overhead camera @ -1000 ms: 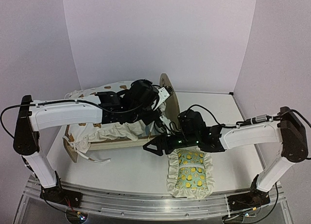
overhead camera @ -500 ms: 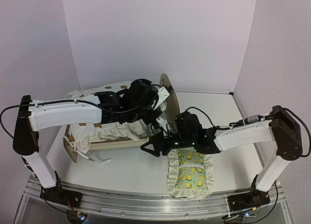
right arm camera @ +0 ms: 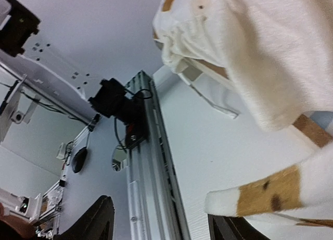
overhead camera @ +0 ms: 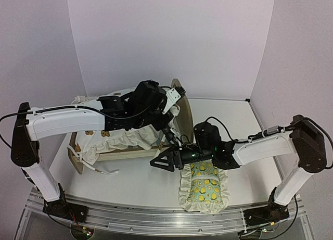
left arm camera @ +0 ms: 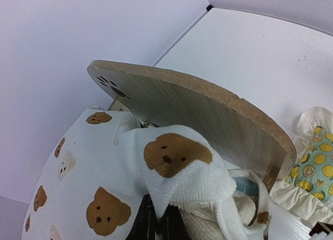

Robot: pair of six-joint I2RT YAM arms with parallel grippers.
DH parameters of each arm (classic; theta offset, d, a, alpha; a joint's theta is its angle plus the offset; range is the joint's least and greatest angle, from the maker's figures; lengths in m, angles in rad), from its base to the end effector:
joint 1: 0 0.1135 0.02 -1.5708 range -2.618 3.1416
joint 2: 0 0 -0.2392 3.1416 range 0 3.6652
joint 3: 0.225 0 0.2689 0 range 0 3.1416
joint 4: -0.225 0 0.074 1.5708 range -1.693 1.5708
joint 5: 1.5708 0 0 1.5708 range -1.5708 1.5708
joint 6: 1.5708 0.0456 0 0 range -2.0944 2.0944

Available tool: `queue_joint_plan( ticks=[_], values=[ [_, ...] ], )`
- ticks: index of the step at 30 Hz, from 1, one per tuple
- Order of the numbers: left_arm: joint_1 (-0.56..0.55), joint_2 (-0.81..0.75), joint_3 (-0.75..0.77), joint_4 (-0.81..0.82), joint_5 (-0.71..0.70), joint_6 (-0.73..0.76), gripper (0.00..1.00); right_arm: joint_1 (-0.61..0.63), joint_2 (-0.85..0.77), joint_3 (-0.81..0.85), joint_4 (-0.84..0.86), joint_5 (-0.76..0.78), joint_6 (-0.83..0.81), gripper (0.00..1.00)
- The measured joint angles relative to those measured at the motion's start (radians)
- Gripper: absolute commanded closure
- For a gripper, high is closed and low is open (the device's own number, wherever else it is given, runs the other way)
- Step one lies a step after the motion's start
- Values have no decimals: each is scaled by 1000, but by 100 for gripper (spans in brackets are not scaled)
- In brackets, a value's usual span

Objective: Set up the pet bed

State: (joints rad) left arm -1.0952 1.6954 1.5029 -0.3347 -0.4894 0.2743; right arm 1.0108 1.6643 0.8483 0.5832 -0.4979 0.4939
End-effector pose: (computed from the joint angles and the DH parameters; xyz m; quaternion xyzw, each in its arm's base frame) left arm 0.2101 -0.3611 0.3021 0.4384 0.7279 -0.0004 0.5272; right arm 0.1816 0.3307 0.1755 -0.3420 0.6960 0.5519 0.3068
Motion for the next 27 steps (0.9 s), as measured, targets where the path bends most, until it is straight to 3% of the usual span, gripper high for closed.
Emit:
queue_joint_plan(
  ticks=[6, 12, 15, 20, 27],
  values=[
    [-2, -21, 0, 55, 18, -18, 100, 0, -92, -25, -15, -77, 92, 35],
    [22, -18, -19, 47, 15, -13, 100, 21, -239, -28, 91, -147, 77, 29],
    [24, -18, -25, 47, 15, -12, 100, 23, -305, -37, 65, -129, 33, 28],
    [23, -14, -27, 47, 16, -10, 100, 24, -398, -52, -133, 41, -98, 32],
    [23, -5, -30, 50, 16, -12, 100, 23, -425, -52, -424, 413, -251, 42]
  ],
)
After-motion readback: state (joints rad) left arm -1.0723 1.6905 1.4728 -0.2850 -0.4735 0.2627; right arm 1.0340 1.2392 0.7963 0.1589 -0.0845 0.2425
